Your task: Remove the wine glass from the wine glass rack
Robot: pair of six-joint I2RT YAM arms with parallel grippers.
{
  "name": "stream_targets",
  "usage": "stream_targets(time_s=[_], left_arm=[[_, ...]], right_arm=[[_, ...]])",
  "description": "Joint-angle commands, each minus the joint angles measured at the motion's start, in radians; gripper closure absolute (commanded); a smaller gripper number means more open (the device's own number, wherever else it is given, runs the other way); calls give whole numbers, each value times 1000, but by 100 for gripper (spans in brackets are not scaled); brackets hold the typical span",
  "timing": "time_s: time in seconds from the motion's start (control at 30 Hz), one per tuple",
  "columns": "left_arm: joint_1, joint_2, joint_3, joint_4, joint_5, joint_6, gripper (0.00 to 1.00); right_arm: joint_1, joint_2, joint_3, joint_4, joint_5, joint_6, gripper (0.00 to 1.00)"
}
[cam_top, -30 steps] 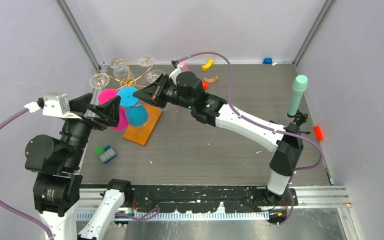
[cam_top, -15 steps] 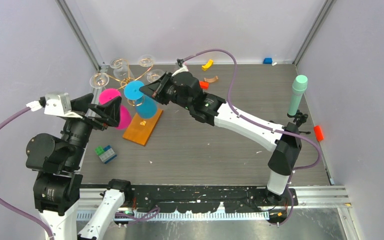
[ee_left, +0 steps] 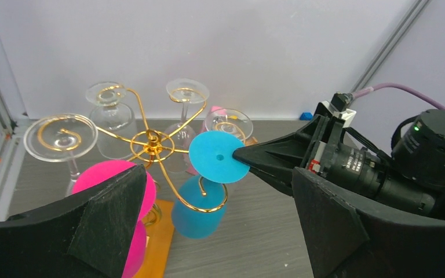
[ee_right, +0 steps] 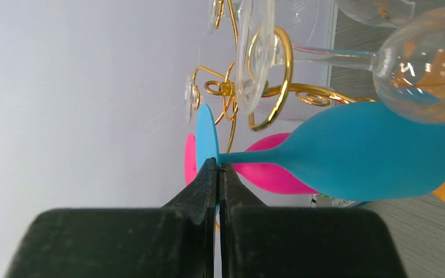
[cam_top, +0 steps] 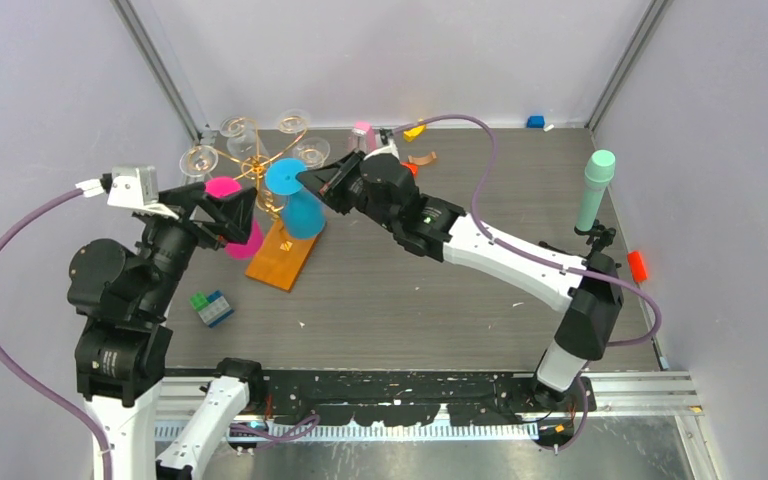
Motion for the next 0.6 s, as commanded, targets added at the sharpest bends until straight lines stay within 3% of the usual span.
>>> stream_targets(time_s=[0.0,0.13,0.27,0.4,0.57], left_arm=[[-3,38,18,-37,36,-74,0],[-3,75,45,-87,87,-156,0],[-3,109,47,-97,224,-257,0],[-3,115,-4,-14,385,-350,4],[-3,95,-65,82,479,-392,2]], right_arm=[[4,-121,-58,88,55,68,100],[4,-197,-131,92,57,81,100],[4,-287,-219,95,51,98,100],[4,-379,-310,92,56,107,100],[4,-527,-425,52,113,119,100]])
